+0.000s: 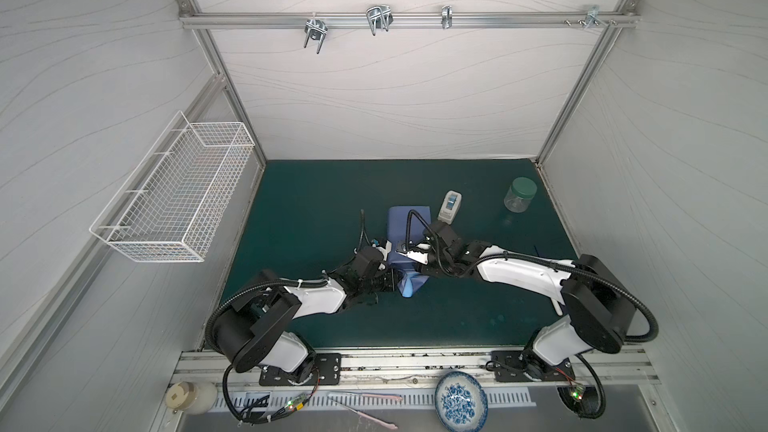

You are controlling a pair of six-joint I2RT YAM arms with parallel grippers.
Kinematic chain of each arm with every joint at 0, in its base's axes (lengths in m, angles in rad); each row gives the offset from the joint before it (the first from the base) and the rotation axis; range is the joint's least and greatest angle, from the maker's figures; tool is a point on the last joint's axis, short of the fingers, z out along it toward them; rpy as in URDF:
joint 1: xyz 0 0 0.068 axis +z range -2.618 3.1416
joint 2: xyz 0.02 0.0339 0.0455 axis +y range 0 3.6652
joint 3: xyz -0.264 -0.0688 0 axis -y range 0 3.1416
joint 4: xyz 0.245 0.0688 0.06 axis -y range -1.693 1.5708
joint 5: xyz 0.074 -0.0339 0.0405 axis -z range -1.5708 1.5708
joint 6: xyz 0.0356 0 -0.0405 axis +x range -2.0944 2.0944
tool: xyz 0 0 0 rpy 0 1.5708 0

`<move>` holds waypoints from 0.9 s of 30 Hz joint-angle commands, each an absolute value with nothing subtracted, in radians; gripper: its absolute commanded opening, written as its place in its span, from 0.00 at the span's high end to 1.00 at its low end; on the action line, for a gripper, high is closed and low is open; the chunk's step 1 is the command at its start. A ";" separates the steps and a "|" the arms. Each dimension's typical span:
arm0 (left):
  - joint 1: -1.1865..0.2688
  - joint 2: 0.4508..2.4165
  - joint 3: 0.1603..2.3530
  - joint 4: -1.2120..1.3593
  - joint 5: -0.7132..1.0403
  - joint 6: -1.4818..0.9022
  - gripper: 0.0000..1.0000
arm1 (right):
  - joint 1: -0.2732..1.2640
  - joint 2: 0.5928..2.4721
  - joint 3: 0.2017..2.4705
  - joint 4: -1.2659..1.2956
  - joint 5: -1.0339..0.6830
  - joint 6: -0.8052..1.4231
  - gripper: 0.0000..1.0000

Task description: Wrap the gift box in paper

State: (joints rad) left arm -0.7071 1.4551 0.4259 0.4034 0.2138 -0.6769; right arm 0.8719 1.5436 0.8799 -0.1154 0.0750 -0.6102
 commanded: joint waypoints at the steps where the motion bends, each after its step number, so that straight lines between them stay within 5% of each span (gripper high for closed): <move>1: -0.715 1.466 0.416 0.495 0.159 -0.711 0.90 | 0.874 1.564 0.853 -0.152 0.068 -0.599 0.44; 27: -0.782 1.546 0.354 0.638 -0.072 -0.768 0.89 | 0.872 1.566 0.850 -0.152 0.068 -0.598 0.45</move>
State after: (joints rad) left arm -0.7803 1.5723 0.3649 0.6197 0.0128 -0.7670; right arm 0.8719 1.5436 0.8772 -0.1066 0.0742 -0.6094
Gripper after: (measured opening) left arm 0.107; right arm 0.549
